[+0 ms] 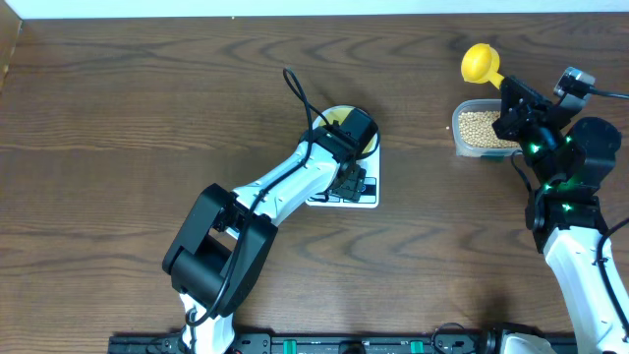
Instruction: Scoop item into bowl and weigh 50g on scale
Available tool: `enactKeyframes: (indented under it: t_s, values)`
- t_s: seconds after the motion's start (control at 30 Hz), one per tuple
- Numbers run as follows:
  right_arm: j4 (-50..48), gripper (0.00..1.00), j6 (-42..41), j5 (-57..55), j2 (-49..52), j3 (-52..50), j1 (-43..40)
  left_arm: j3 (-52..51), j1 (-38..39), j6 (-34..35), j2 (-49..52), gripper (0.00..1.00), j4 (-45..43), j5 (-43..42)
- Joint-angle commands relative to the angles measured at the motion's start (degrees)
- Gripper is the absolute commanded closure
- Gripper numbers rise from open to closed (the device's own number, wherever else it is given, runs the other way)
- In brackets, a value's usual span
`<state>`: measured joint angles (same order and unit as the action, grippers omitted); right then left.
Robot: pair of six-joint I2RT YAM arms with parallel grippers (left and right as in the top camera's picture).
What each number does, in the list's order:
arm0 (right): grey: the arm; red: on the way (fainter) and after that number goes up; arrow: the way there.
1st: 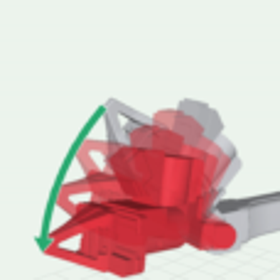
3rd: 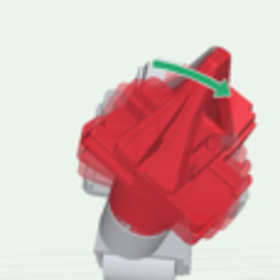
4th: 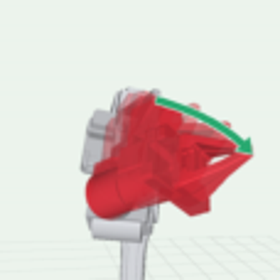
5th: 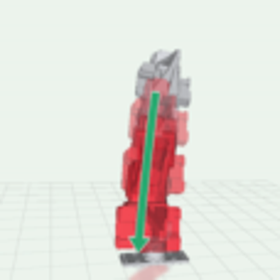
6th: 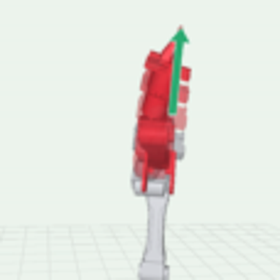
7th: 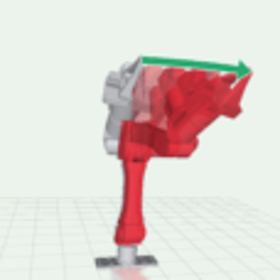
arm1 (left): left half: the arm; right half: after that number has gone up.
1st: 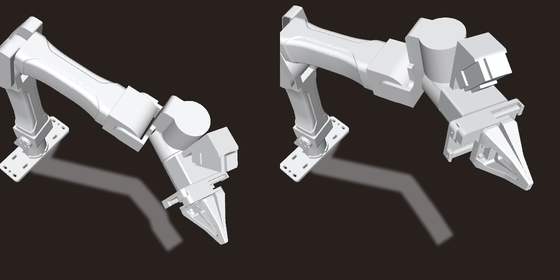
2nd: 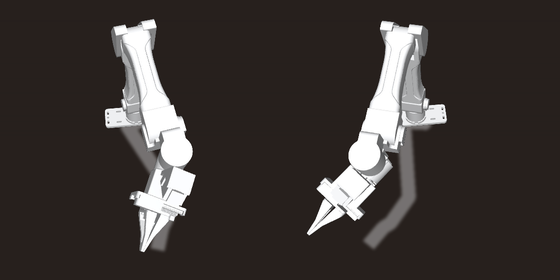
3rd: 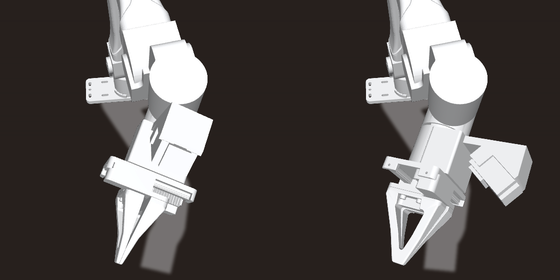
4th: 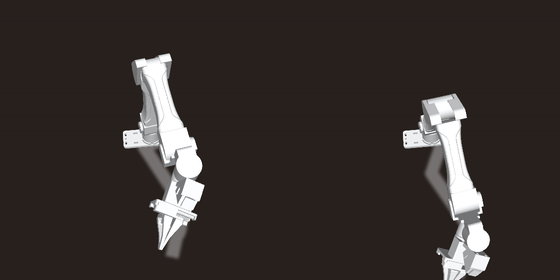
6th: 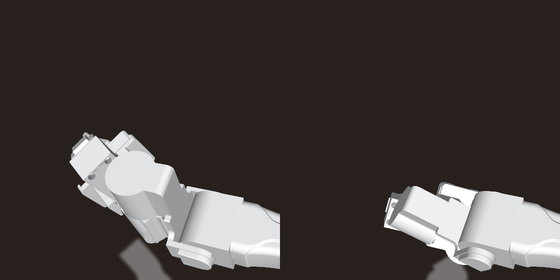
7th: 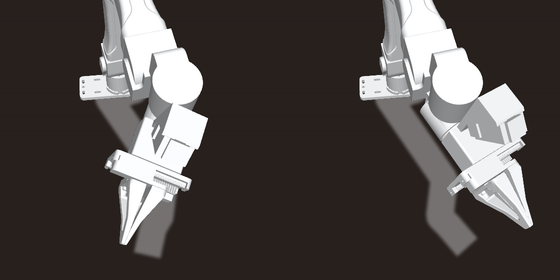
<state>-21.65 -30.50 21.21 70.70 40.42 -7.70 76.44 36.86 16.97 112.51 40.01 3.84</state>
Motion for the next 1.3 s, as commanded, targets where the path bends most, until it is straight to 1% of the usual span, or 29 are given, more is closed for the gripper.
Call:
enactKeyframes:
  t_s: [0.0, 0.73, 1.27]
  values:
    - [0.04, 0.99, 1.03, 0.61, -0.66, 0.87, -0.24, -0.55, -0.13, 0.94, 0.57, 0.12, 0.04, 2.73]
    - [0.04, 0.99, 1.01, 1.03, -0.66, 0.87, -0.24, -0.59, -0.13, 0.92, 0.66, 0.12, -1.11, 2.69]
    - [0.04, 0.99, 1.01, 1.03, -0.66, 0.87, -0.24, -0.74, -0.11, 0.92, 0.66, 0.12, -0.04, 2.67]
